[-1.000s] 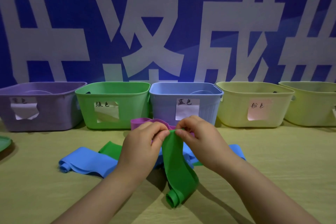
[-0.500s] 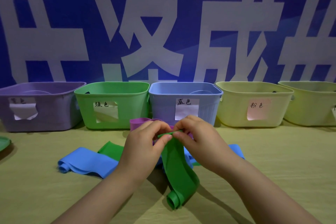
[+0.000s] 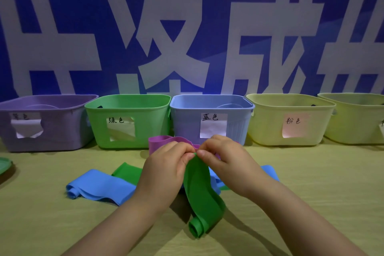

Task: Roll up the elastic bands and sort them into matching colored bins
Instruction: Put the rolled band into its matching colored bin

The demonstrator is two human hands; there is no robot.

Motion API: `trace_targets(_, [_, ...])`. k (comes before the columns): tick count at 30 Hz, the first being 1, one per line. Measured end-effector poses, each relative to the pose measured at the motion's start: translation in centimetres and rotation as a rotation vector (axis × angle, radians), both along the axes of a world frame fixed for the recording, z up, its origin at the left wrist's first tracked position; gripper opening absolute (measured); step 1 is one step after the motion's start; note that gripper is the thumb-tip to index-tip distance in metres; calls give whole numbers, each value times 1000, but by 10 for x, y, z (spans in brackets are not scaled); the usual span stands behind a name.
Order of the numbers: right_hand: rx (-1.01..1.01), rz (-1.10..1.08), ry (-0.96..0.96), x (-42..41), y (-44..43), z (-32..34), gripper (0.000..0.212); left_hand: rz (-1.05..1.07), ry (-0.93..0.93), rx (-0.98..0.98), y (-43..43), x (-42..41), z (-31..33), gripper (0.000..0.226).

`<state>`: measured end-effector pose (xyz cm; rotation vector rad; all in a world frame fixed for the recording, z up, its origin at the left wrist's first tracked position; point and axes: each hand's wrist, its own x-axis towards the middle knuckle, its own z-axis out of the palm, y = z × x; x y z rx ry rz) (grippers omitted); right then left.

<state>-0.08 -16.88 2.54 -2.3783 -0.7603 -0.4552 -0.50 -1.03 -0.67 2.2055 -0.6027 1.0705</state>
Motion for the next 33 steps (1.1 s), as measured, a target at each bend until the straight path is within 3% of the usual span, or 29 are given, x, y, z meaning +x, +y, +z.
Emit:
trace_targets(3, [126, 43, 43, -2, 0, 1, 15, -7, 14, -1, 1, 0, -1, 31])
trace_targets(10, [84, -44, 8, 2, -2, -1, 13, -27, 47, 19, 0, 0, -1, 32])
trace_targets(14, [70, -37, 17, 2, -4, -1, 14, -100, 168, -78, -1, -3, 1, 14])
trace_targets(19, [-19, -22, 19, 6, -9, 2, 14, -117, 228, -73, 2, -2, 3, 37])
trace_targets(24, [-103, -10, -36, 6, -9, 2, 18, -89, 236, -38, 3, 0, 3, 16])
trace_targets(31, [-29, -9, -45, 4, -8, 2, 19, -91, 175, 10, 6, 5, 1, 5])
trace_targets(33, [-9, -17, -41, 4, -8, 2, 19, -81, 173, 15, 6, 6, 0, 11])
